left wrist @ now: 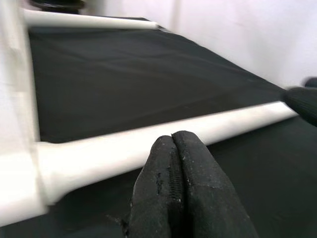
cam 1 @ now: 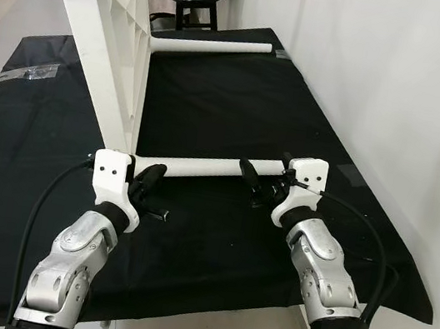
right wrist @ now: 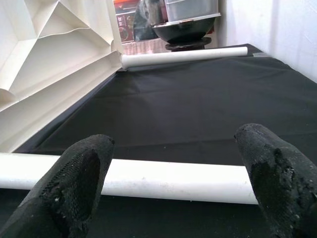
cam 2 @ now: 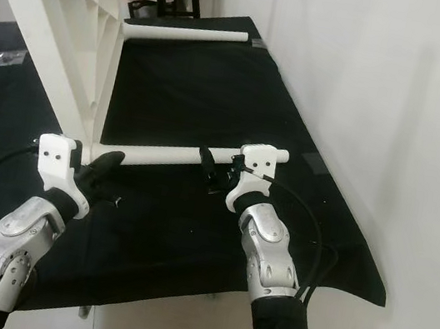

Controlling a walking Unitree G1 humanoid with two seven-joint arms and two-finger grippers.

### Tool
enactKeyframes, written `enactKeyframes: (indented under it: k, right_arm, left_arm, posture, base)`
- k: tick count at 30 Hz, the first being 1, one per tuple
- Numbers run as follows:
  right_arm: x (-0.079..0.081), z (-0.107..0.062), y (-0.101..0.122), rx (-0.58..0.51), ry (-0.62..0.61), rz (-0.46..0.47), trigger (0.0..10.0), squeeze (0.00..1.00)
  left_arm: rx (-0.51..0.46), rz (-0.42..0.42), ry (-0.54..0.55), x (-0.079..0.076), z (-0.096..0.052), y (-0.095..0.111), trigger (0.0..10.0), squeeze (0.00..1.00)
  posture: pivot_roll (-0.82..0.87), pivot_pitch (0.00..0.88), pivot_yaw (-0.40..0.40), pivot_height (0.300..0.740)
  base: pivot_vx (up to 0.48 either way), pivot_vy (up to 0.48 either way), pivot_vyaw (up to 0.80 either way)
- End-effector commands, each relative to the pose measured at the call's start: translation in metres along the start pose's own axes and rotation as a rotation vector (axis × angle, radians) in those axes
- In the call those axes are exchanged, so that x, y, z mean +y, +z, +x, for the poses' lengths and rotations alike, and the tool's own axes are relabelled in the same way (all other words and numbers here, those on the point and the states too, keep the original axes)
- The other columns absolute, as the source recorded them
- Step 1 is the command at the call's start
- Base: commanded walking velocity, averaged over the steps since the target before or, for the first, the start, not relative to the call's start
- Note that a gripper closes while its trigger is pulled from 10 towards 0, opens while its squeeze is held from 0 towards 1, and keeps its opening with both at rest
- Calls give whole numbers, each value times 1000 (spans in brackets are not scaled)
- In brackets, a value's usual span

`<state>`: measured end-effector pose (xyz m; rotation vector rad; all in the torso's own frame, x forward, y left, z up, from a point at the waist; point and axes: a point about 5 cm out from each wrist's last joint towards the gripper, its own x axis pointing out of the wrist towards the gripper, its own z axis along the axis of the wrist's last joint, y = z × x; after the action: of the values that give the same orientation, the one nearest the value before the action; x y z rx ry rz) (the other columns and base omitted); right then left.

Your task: Building children table

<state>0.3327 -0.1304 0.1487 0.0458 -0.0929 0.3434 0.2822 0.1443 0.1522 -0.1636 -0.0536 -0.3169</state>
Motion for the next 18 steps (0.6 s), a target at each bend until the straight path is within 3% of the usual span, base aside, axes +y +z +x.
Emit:
enactKeyframes:
  k: [1,8,18]
  right_arm:
    - [2,2,-1,3,4,1,10000,0]
    - [0,2,0,-1,-9,2,10000,0]
    - [-4,1,3,-24,-38,65,10000,0]
  left_arm:
    - [22,4,-21,2,0,-2,10000,0]
    - [14,19,-16,2,0,-1,10000,0]
    - [12,30,-46,-1,2,0,10000,0]
  posture:
    - [62,96,44,740]
    - [62,99,41,740]
    - [72,100,40,740]
  base:
    - [0,0,0]
    - [0,0,0]
    - [252,0,160]
